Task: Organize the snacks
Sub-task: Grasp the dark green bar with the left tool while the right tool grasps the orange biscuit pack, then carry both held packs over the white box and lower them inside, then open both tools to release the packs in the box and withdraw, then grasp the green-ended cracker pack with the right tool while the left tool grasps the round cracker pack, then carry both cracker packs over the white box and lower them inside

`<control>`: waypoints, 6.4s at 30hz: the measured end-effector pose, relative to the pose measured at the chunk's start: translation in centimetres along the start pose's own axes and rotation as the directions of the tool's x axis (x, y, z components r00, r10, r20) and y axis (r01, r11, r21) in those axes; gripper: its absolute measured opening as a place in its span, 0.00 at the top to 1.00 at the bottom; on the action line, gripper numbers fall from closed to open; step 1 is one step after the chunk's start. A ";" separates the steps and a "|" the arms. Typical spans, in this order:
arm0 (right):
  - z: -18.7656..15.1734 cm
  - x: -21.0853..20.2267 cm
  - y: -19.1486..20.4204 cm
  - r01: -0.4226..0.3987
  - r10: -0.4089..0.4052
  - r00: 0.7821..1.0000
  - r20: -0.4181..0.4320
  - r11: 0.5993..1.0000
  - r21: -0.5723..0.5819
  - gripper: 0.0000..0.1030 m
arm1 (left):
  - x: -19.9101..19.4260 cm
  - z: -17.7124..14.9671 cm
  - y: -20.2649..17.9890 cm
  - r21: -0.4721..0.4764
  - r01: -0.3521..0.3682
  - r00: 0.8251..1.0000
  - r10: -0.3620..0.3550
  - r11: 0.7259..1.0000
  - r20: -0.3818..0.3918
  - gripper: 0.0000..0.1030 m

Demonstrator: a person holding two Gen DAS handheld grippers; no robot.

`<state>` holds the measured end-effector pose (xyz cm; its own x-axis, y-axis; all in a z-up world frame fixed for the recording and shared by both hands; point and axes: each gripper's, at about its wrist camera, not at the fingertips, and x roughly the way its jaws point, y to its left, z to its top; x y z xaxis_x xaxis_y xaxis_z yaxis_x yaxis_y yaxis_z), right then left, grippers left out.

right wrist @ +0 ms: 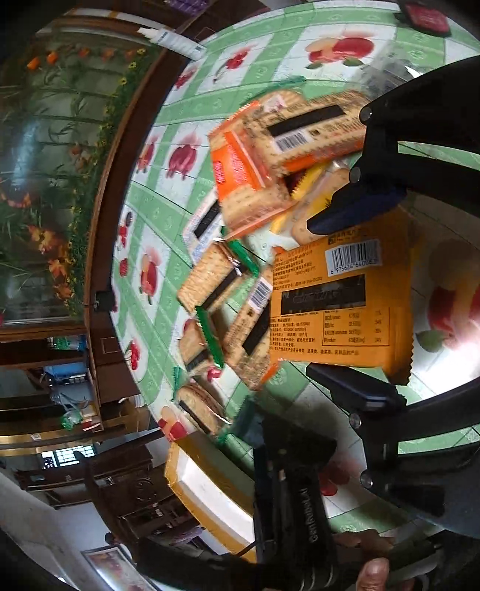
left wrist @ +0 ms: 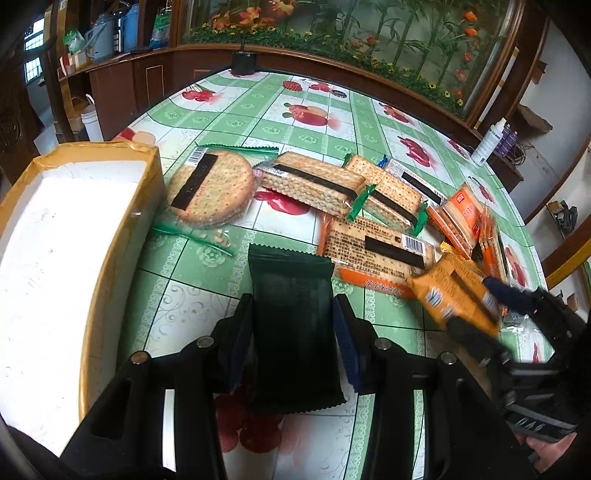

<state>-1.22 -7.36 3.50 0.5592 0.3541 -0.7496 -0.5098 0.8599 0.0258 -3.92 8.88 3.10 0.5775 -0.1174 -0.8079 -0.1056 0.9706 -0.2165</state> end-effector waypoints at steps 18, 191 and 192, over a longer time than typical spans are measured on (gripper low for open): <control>-0.2 1.7 1.0 0.012 -0.016 0.995 -0.096 0.999 -0.038 0.32 | -0.6 -1.2 -0.1 0.022 0.008 1.000 -0.008 1.000 -0.005 0.56; 7.7 4.2 1.6 -0.127 0.127 0.991 -0.031 0.992 0.010 0.54 | 1.8 10.1 -0.3 0.278 0.036 0.994 -0.005 0.960 -0.111 0.26; 7.4 3.9 1.8 -0.129 0.129 0.991 -0.031 0.992 0.006 0.54 | 1.3 9.7 -0.2 0.277 0.032 0.995 -0.004 0.960 -0.102 0.26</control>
<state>4.91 -1.71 5.56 0.4683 0.4507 -0.7600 -0.5737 0.8093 0.1264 4.70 10.53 7.44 0.4920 -0.1419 -0.8590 0.1411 0.9866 -0.0822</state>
